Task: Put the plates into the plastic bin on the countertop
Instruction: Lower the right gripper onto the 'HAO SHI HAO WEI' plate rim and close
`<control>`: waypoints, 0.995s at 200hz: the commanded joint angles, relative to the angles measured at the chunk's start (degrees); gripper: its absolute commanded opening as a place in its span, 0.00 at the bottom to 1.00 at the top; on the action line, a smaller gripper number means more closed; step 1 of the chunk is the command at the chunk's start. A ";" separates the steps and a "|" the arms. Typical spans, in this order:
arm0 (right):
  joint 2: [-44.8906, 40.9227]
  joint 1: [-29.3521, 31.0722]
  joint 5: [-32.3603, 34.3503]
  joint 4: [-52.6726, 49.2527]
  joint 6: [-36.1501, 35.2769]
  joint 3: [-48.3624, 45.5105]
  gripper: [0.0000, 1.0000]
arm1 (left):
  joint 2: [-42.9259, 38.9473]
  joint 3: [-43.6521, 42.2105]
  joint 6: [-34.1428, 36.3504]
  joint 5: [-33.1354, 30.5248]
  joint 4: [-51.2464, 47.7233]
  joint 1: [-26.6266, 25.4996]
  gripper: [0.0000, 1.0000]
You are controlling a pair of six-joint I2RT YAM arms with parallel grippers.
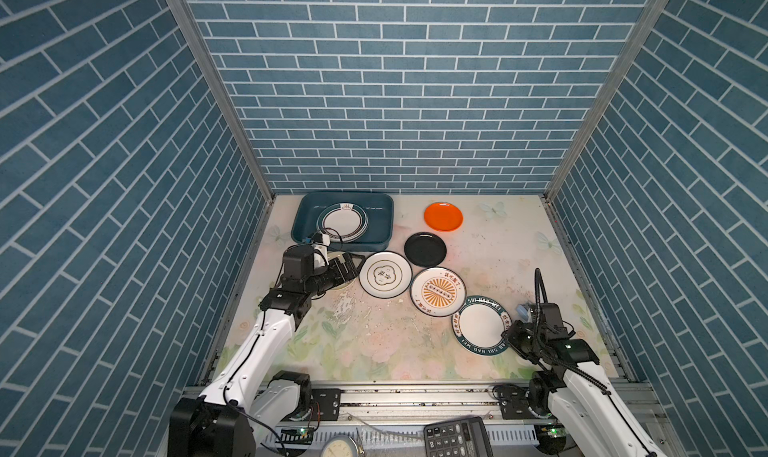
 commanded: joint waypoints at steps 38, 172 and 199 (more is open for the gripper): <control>-2.32 -0.18 2.40 -2.74 1.29 0.95 0.08 | 1.00 0.56 0.10 0.32 -0.27 -0.21 1.00; -6.05 -0.20 10.05 -11.38 0.83 9.77 0.00 | 1.08 0.28 0.26 -0.04 -0.52 -0.21 1.00; -5.79 -0.19 10.94 -12.04 0.48 11.87 0.00 | 1.25 0.01 0.23 -0.08 -0.25 -0.21 1.00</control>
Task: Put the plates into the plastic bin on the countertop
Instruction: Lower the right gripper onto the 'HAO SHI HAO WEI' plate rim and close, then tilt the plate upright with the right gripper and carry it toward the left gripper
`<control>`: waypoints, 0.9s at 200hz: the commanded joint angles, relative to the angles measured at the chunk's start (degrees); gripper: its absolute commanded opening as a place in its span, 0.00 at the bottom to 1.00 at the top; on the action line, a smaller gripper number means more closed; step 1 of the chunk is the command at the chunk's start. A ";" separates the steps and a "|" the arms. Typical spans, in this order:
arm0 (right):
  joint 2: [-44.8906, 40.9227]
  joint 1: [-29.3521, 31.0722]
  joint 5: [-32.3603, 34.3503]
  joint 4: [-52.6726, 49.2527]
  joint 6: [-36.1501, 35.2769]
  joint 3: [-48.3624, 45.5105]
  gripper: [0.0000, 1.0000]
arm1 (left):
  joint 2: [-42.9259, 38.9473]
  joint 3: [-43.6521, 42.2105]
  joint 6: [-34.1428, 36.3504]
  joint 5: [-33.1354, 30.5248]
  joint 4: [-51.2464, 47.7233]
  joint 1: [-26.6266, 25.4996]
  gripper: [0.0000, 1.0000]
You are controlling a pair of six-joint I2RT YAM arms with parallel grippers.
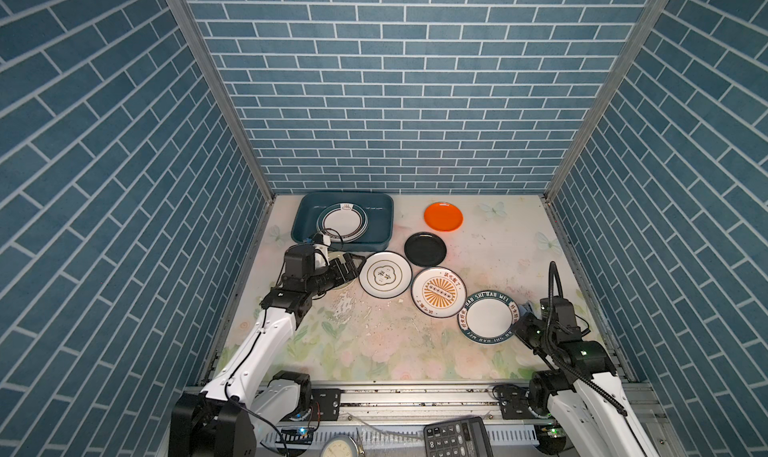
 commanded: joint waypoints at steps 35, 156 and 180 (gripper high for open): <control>0.93 -0.10 5.48 -3.29 -2.52 4.43 0.00 | 0.84 -0.60 -0.18 -0.23 0.78 -0.21 1.00; 1.63 -0.21 2.08 5.25 0.92 8.20 0.00 | 0.61 -2.76 -2.62 -2.02 3.49 -0.21 1.00; 1.89 -0.20 1.59 7.06 1.26 9.16 0.00 | 0.39 -3.57 -3.71 -1.80 5.48 -0.21 1.00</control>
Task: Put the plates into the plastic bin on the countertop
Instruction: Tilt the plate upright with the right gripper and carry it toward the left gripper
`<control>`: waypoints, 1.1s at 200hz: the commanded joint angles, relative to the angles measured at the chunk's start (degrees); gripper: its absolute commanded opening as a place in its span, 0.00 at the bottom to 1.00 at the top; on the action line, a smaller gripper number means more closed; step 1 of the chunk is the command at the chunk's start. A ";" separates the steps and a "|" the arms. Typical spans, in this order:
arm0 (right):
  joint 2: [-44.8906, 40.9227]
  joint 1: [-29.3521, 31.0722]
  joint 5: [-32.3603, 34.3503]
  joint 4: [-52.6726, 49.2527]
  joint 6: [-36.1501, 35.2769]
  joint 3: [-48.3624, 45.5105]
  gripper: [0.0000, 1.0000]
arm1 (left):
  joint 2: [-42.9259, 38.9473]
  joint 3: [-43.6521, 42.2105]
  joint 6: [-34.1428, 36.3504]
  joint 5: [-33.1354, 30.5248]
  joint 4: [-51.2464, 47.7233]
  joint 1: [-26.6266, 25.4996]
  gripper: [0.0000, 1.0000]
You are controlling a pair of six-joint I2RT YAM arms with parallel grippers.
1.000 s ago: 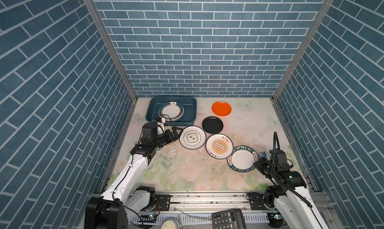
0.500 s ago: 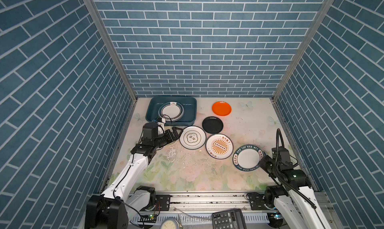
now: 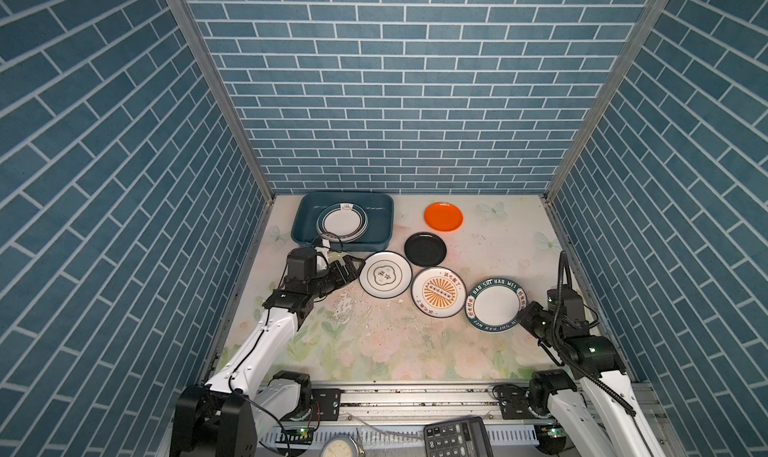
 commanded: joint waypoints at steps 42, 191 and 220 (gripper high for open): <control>-0.41 -0.24 -4.93 13.38 8.32 0.24 0.00 | 0.03 -1.94 -2.75 0.54 5.84 -0.21 0.99; 14.24 2.62 -16.01 46.83 14.66 -7.79 0.00 | 7.24 -2.30 -10.64 0.54 21.29 -9.12 0.99; 16.59 4.27 -15.99 50.21 14.71 -7.19 0.00 | 10.06 -1.57 -13.01 1.61 26.19 -10.68 0.99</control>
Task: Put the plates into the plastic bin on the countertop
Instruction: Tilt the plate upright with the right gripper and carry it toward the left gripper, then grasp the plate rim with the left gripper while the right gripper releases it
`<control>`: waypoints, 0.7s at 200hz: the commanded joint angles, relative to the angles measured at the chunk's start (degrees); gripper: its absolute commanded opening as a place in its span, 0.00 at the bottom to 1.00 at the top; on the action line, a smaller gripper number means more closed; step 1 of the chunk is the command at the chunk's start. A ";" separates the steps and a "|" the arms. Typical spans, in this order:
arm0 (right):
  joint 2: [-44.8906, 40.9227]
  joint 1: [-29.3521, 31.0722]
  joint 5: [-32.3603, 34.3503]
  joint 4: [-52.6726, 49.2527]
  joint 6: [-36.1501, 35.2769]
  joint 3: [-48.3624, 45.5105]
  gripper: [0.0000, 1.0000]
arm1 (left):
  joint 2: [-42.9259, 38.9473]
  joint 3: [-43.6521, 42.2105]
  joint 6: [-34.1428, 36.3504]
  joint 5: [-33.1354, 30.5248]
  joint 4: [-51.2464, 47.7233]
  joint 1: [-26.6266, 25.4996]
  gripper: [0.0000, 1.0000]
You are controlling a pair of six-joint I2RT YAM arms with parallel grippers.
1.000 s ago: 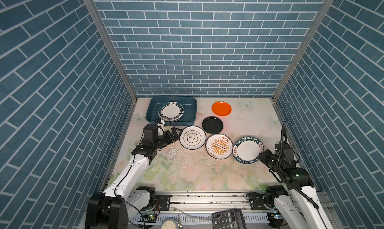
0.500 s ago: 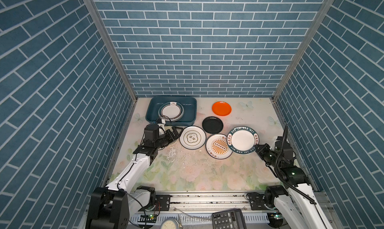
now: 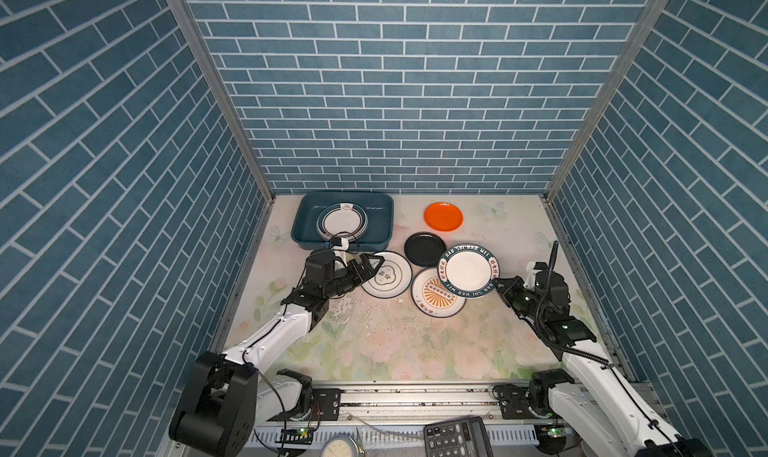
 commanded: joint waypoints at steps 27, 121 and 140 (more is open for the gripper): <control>1.74 2.28 -1.24 10.53 2.98 0.68 0.00 | 3.59 3.97 -1.36 -0.10 5.18 -3.24 0.99; 1.70 6.84 -2.29 16.22 8.62 -2.41 0.00 | 12.26 11.82 -3.47 1.24 9.93 -7.23 0.92; 2.49 7.74 -2.99 18.69 9.20 -2.85 0.00 | 13.13 12.91 -3.27 1.25 9.66 -8.10 0.90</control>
